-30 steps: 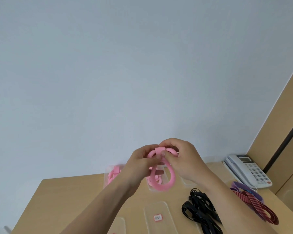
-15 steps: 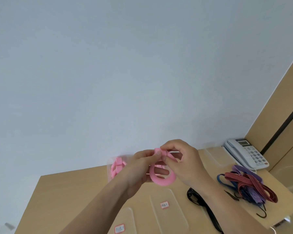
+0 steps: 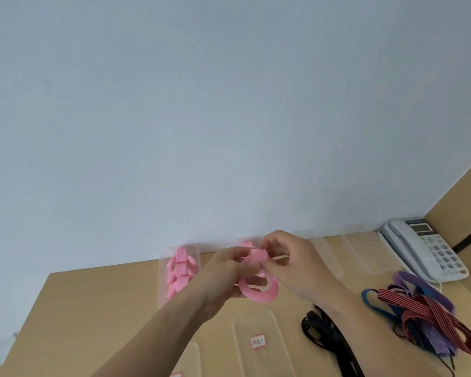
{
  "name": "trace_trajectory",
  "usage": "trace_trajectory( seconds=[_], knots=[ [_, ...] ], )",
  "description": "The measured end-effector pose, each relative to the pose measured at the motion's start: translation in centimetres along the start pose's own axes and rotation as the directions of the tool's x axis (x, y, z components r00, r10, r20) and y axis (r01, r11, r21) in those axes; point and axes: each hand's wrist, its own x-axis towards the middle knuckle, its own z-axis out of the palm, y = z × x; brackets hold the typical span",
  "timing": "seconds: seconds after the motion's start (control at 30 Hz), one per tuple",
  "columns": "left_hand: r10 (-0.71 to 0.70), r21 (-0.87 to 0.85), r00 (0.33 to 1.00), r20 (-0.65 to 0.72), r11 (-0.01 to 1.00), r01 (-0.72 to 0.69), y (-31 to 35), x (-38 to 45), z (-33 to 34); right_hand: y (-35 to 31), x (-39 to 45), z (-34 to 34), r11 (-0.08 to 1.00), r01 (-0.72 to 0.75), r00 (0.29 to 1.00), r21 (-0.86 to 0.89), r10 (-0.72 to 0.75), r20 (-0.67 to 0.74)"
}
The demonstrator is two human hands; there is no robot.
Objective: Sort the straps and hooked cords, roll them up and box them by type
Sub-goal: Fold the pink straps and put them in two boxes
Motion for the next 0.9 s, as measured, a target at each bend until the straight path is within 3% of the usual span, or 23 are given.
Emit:
trace_trajectory(
  seconds=[0.4,0.57,0.67,0.8,0.9],
  knots=[
    [-0.188,-0.156,0.962,-0.200,0.975,0.158,-4.9,6.5,1.0,9.3,2.5,0.7,0.998,0.057,0.998,0.016,-0.058,0.023],
    [-0.256,-0.207,0.936,-0.241,0.956,0.208,-5.9,8.4,1.0,11.9,2.8,0.7,0.999,0.042,0.977,0.013,-0.044,0.208],
    [-0.293,-0.237,0.920,-0.258,0.943,0.234,-6.5,9.3,0.9,13.4,3.1,1.1,0.991,0.083,0.952,-0.106,-0.048,0.303],
    [-0.286,-0.216,0.928,-0.237,0.947,0.237,-6.9,10.0,0.5,14.8,4.2,1.5,0.992,0.109,0.974,-0.058,-0.096,0.205],
    [-0.236,-0.055,0.924,-0.301,0.972,0.230,-6.7,10.3,-0.2,15.3,5.0,1.6,0.993,0.095,0.980,-0.065,-0.082,0.181]
  ],
)
